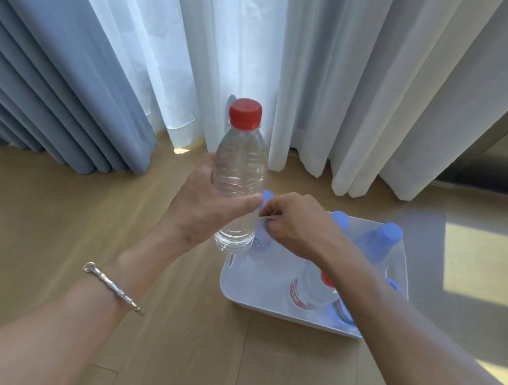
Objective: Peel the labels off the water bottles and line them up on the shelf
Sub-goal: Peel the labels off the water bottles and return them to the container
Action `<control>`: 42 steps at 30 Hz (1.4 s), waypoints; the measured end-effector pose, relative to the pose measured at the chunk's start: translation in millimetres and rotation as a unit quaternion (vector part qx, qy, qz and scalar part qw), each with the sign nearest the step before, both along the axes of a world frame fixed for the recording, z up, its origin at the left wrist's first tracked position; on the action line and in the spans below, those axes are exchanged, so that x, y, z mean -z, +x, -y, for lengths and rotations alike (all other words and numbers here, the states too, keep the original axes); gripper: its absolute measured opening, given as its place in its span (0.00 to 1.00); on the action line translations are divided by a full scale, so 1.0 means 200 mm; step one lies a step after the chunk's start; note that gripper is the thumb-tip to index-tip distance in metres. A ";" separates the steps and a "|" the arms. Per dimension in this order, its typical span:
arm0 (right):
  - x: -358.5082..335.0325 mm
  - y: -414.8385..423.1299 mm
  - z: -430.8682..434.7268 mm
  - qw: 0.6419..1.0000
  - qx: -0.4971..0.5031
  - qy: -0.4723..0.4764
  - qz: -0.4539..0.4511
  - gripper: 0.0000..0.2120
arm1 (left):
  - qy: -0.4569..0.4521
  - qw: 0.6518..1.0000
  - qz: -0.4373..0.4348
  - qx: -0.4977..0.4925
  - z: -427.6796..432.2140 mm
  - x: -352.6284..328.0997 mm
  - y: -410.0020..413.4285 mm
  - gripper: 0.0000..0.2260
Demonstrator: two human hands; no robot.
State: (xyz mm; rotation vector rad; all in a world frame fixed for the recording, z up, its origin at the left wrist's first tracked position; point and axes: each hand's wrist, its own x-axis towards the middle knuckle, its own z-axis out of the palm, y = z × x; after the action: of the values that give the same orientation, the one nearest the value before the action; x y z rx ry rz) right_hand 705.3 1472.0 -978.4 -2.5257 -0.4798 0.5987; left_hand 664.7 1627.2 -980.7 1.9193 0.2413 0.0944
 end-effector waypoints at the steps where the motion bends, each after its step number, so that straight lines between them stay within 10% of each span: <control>1: 0.02 0.00 0.00 1.000 -0.005 -0.015 -0.006 0.11 | 0.011 1.000 -0.017 0.011 -0.01 0.01 0.00 0.25; 15: 0.16 0.07 0.02 0.988 -0.069 -0.113 -0.085 0.06 | 0.060 0.971 -0.115 0.203 0.00 0.10 -0.09 0.26; 42: 0.03 0.07 0.05 0.977 -0.100 -0.109 -0.154 0.16 | 0.147 0.938 -0.207 0.236 0.07 0.19 -0.12 0.35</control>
State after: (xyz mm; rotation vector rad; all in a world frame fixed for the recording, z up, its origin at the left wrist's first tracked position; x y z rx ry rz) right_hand 720.0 1461.9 -985.3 -2.5371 -0.5824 1.1540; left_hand 640.1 1612.7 -1019.3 2.2314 0.0388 -0.6328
